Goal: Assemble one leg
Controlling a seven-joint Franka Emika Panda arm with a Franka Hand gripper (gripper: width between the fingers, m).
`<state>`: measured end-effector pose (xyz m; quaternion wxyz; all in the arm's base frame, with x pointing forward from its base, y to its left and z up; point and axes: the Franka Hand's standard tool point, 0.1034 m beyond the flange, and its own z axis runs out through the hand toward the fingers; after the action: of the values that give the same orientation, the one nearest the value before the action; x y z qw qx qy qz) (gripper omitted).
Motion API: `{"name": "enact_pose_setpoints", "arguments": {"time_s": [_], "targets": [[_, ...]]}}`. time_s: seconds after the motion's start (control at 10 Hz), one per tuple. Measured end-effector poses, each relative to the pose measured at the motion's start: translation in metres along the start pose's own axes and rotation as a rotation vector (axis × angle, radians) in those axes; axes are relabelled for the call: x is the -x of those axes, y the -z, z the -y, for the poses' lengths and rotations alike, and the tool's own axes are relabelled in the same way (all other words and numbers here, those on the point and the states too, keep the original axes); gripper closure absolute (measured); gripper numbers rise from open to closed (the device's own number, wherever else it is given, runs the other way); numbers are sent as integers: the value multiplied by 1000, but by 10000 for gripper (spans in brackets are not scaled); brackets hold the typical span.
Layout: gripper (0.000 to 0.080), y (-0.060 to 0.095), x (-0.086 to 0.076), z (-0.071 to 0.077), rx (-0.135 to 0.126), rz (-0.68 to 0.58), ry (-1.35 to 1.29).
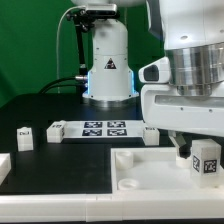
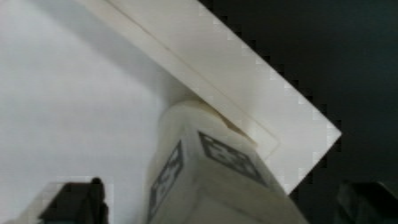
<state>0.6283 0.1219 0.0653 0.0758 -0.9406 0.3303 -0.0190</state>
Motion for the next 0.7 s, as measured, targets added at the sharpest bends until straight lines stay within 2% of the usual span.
{"name": "enact_pose_setpoints", "arguments": {"time_s": [0.3,0.6,0.7], "targets": [[151,0,-1,0,11,-6,342],[151,1,-1,0,51,-20,720],[151,1,-1,0,56,-19,791]]}}
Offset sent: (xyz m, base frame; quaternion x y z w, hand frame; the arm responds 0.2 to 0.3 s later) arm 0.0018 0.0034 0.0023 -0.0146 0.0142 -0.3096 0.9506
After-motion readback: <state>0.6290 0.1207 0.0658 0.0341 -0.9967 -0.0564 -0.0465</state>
